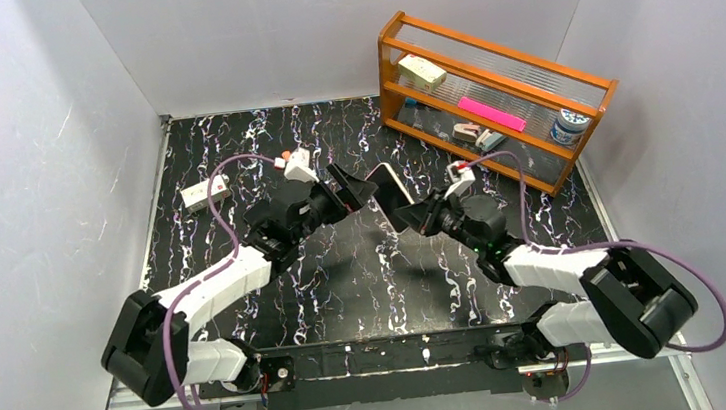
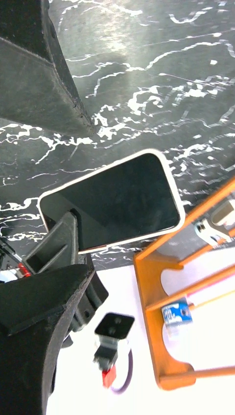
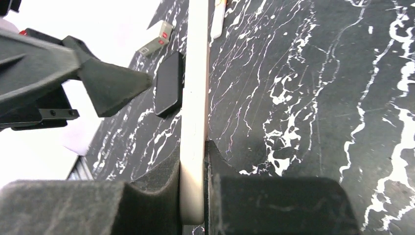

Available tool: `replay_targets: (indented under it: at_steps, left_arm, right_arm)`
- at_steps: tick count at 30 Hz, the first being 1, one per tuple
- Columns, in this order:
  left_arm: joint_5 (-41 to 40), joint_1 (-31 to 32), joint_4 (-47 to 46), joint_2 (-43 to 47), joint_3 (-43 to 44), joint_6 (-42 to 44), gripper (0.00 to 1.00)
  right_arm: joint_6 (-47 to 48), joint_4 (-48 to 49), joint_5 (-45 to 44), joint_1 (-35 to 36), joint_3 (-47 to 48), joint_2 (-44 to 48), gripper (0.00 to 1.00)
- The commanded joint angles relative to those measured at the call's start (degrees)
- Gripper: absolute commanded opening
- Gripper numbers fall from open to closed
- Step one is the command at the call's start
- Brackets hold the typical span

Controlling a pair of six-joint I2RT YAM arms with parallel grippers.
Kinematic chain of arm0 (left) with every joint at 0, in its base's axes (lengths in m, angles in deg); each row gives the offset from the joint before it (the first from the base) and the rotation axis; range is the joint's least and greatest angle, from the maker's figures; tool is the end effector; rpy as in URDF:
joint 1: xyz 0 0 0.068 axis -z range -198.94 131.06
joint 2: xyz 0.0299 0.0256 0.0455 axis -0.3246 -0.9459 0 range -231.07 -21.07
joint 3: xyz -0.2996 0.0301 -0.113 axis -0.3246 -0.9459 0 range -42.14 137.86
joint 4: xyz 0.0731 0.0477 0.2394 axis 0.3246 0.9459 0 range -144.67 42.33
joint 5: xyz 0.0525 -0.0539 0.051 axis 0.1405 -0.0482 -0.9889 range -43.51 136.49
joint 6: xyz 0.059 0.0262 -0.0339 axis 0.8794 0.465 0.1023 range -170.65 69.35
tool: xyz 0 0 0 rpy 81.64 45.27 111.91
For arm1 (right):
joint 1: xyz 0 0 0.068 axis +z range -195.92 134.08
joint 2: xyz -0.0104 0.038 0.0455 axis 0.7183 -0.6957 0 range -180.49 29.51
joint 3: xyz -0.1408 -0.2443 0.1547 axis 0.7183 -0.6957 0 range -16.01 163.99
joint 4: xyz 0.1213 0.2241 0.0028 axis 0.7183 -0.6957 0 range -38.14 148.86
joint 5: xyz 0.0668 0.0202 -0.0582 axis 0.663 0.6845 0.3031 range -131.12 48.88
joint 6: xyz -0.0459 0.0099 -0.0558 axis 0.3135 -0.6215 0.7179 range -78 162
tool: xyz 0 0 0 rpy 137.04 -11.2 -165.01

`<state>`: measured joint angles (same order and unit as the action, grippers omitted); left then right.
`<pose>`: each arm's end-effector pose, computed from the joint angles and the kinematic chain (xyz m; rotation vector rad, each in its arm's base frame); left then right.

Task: Take the phone out of the phone case
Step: Pick up the phone at the center of the board.

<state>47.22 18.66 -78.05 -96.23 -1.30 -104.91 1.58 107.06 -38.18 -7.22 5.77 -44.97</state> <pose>0.2387 -0.1848 0.3070 -0.2678 1.8976 -1.1448 0.2025 0.1661 0.2527 -0.0152 1.7672 1.0752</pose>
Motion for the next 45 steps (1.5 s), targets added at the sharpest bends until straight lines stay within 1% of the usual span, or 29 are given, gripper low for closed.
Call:
replay_targets:
  at_steps: [1,2,3,9,16,22,26,30,33,34,37,39,40,42,45]
  left_arm:
    - [-1.6,-0.5,-3.6,4.6,-1.6,7.1,0.98]
    - [-0.9,-0.4,-5.1,4.6,-1.9,7.6,0.98]
    - [1.6,-0.5,-6.6,4.3,-2.1,7.6,0.97]
    - [10.6,-1.7,-17.0,1.1,-3.4,4.3,0.90]
    - [20.4,-3.0,-29.1,-2.2,-4.0,-1.3,0.89]
    - [23.6,-2.9,-34.8,-4.3,-3.6,-5.5,0.88]
    - [24.9,-2.9,-38.8,-5.8,-3.4,-8.7,0.81]
    - [25.1,-2.6,-40.4,-5.8,-3.3,-9.8,0.70]
    - [25.1,-2.5,-40.9,-5.8,-3.5,-10.4,0.59]
    - [25.0,-2.5,-41.1,-5.9,-3.6,-10.6,0.54]
    - [24.6,-2.4,-41.5,-5.7,-3.7,-11.1,0.29]
    - [24.2,-2.5,-41.6,-5.5,-3.9,-11.4,0.17]
    - [23.9,-2.4,-41.6,-5.3,-4.0,-11.6,0.12]
    - [22.7,-2.5,-41.6,-4.8,-4.6,-12.3,0.04]
    - [19.4,-2.5,-41.6,-3.5,-5.9,-13.4,0.00]
  right_arm:
    - [-6.7,9.7,7.5,-4.9,-2.5,6.0,0.01]
    - [-7.7,10.6,8.6,-5.5,-2.9,6.9,0.01]
    - [-8.8,11.3,9.4,-5.9,-3.1,7.8,0.01]
    - [-15.3,16.5,12.7,-7.7,-5.5,11.7,0.01]
    - [-23.5,22.8,15.8,-8.2,-6.0,12.0,0.01]
    - [-28.7,29.2,18.7,-8.2,-4.6,9.2,0.01]
    - [-30.1,30.0,20.6,-8.2,-3.0,7.4,0.01]
    - [-31.3,31.5,21.4,-8.0,-2.6,5.5,0.01]
    - [-32.0,32.8,22.1,-8.0,-2.3,4.2,0.01]
    - [-32.3,33.0,22.5,-8.0,-2.0,3.7,0.01]
    - [-32.9,34.1,23.3,-7.9,-1.5,2.5,0.01]
    - [-33.0,34.2,23.4,-7.9,-1.6,2.2,0.01]
    - [-32.9,34.2,23.3,-7.9,-1.6,2.3,0.03]
    - [-32.8,33.9,23.3,-7.9,-1.7,2.5,0.10]
    - [-32.0,32.9,23.4,-7.8,-1.8,3.1,0.21]
